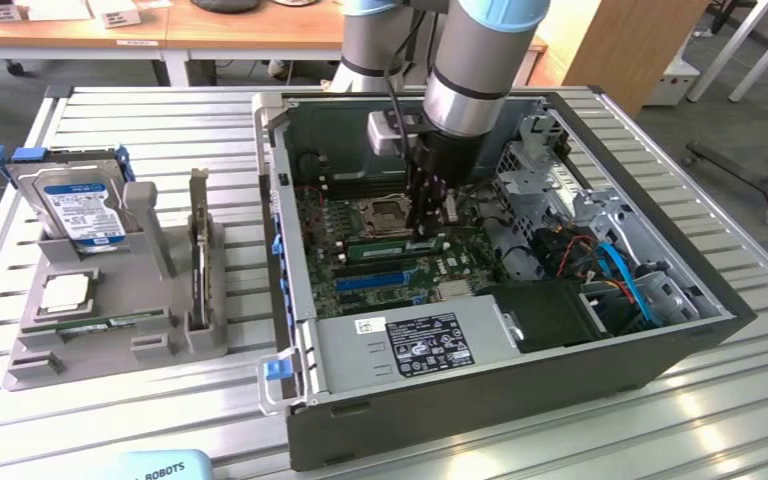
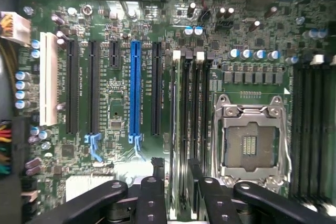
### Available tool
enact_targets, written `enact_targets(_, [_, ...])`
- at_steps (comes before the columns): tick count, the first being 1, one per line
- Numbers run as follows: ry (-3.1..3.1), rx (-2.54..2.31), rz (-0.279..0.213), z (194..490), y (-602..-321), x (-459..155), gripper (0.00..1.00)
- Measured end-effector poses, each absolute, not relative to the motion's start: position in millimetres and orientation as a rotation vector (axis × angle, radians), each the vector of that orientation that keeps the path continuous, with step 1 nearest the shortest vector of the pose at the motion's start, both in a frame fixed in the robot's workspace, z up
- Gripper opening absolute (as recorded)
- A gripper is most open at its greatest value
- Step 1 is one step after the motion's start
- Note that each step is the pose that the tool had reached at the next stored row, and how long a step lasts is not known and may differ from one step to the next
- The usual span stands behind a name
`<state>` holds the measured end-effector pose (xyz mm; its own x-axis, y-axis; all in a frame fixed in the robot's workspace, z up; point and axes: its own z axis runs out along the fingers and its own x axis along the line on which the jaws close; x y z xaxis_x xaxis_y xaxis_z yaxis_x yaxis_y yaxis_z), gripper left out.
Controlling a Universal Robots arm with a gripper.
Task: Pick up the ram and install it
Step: 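Insert the ram into the slot, then press down the ram until it locks into place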
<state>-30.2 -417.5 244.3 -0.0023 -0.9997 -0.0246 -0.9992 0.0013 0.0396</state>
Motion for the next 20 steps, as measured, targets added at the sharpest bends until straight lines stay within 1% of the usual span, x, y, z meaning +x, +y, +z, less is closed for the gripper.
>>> enact_targets(11, [-2.216,2.212,-0.071,283.8,-417.5,-30.2,0.31])
enact_targets(20, [-2.216,2.212,-0.071,284.7,-417.5,-30.2,0.31])
